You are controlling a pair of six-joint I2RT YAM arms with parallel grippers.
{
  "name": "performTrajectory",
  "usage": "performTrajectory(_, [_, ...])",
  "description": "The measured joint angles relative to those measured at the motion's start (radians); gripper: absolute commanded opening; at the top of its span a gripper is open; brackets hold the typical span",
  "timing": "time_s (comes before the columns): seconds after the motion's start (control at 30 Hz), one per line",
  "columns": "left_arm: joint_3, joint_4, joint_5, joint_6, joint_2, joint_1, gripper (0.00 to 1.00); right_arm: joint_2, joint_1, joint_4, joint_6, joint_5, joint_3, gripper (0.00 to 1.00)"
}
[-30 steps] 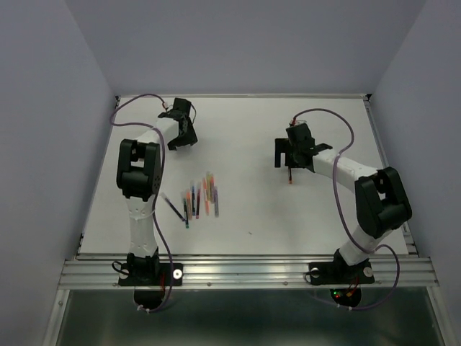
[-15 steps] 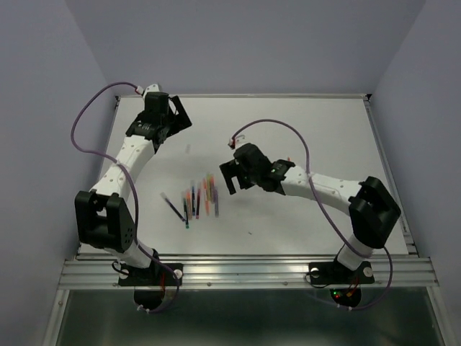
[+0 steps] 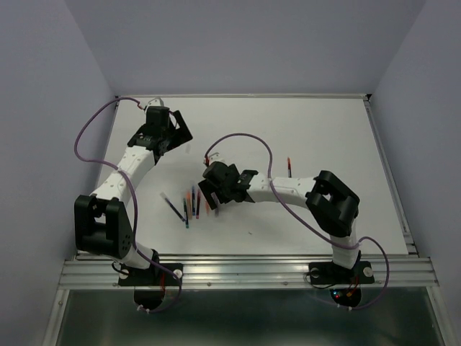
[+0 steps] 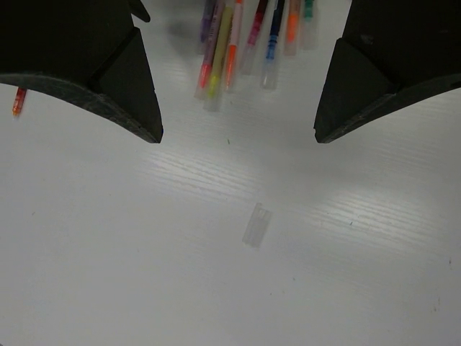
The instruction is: Open the pen caps
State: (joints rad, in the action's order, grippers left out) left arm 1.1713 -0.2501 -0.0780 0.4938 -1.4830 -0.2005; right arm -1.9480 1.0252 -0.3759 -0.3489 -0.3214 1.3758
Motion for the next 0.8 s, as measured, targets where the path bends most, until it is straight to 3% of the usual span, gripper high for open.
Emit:
performTrajectory(0.4, [0.0, 0.023, 0.003, 0.0, 0.002, 0.0, 0.99, -0.056, 0.042, -0.045, -0.034, -0.021, 0.011, 0.98])
performTrajectory(0.53, [0.0, 0.023, 0.003, 0.0, 0.002, 0.0, 0.99, -0.059, 0.042, -0.045, -0.045, -0.022, 0.013, 0.85])
performTrajectory(0.63, [0.0, 0.023, 0.003, 0.0, 0.002, 0.0, 0.99, -0.061, 0.043, -0.043, -0.053, -0.02, 0.013, 0.64])
performTrajectory(0.8, [0.0, 0.023, 0.001, 0.0, 0.002, 0.0, 0.99, -0.066, 0.043, -0.041, -0.075, -0.014, 0.017, 0.55])
